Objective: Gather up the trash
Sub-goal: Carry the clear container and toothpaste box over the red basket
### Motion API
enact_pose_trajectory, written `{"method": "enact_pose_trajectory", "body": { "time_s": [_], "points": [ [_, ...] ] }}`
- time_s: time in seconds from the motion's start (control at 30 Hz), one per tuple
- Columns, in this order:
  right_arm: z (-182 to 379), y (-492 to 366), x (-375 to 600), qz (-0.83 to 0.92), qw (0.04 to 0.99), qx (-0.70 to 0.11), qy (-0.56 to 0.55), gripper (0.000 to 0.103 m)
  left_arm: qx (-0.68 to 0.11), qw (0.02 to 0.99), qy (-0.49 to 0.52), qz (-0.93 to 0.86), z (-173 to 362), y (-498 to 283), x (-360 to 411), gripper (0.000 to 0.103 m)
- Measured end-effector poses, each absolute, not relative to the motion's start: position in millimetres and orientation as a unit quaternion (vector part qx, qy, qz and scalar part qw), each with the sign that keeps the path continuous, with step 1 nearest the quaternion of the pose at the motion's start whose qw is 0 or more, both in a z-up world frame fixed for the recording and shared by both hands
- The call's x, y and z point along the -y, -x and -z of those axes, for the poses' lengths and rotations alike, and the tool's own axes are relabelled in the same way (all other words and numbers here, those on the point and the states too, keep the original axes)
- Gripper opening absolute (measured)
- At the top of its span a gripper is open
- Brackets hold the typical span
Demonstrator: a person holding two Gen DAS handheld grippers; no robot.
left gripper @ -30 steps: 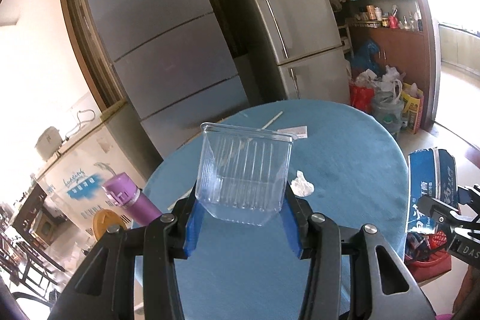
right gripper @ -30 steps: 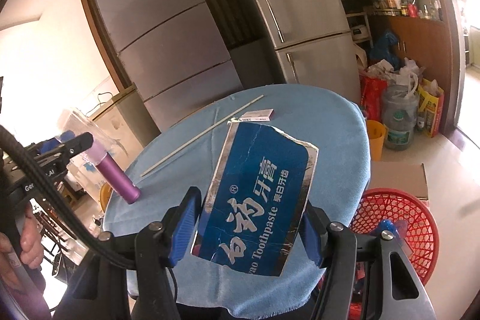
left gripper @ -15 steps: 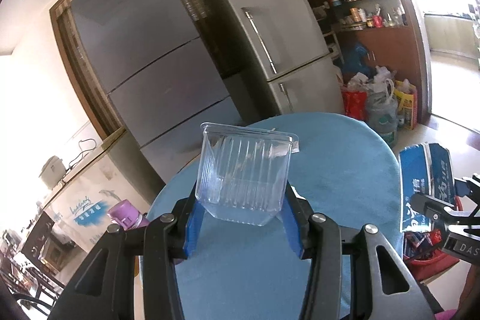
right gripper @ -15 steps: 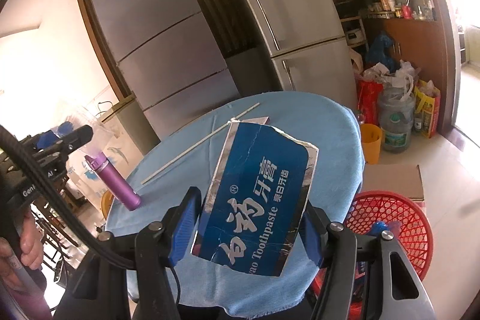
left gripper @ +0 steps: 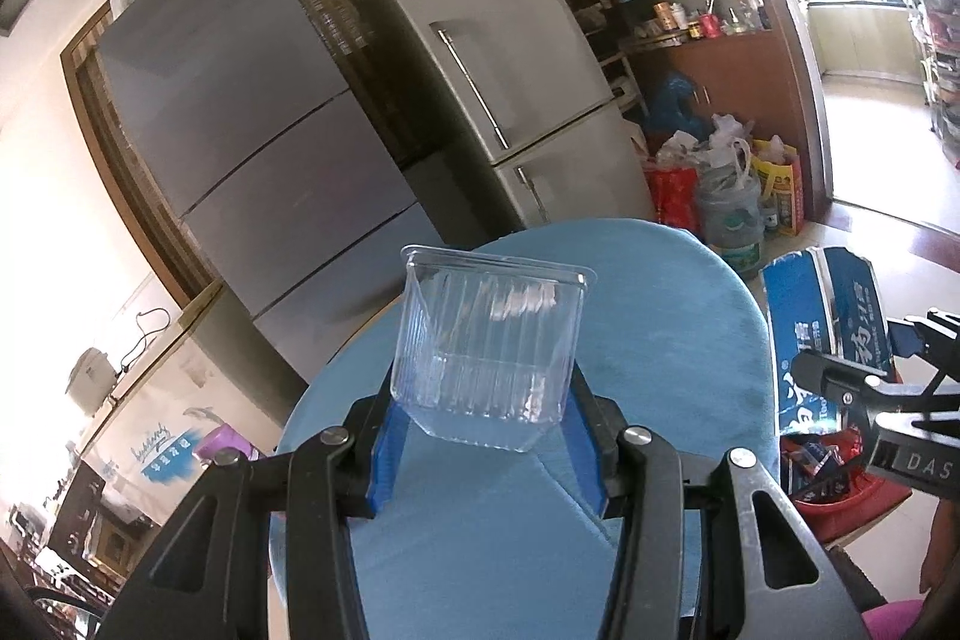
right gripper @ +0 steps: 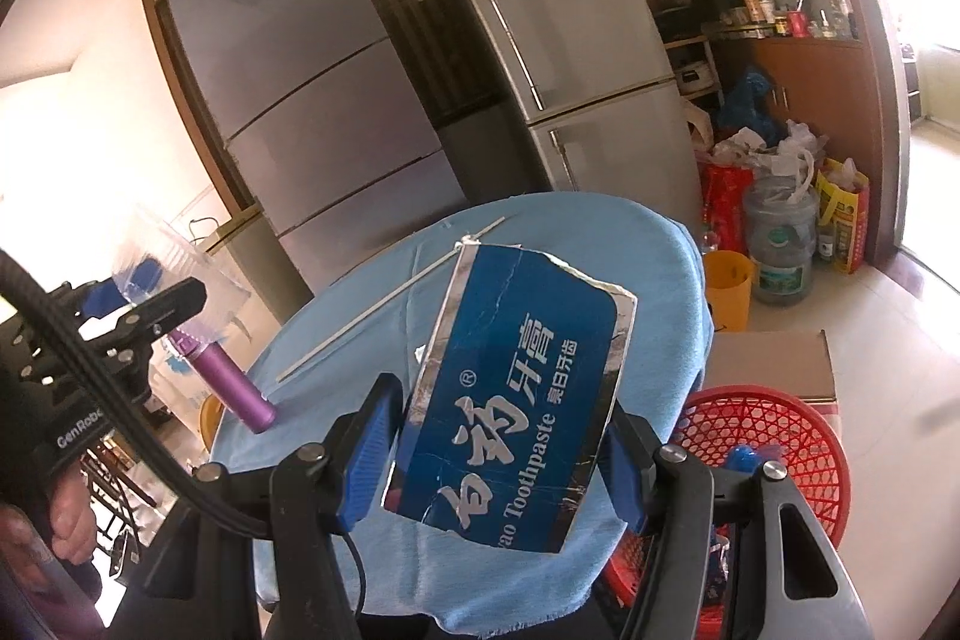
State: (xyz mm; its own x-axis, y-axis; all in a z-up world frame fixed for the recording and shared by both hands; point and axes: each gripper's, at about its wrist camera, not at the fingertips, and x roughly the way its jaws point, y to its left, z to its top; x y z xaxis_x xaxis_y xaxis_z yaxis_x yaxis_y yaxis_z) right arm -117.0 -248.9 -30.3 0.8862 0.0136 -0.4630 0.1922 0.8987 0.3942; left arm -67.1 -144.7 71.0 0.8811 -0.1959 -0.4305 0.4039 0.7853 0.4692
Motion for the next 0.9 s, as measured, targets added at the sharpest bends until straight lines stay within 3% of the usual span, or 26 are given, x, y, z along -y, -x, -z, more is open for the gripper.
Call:
{"method": "enact_pose_trajectory", "body": {
  "time_s": [0.9],
  "points": [
    [18, 135, 261, 0.07, 0.946, -0.225, -0.222, 0.065, -0.187, 0.919, -0.295, 0.183, -66, 68, 167, 0.05]
  ]
}}
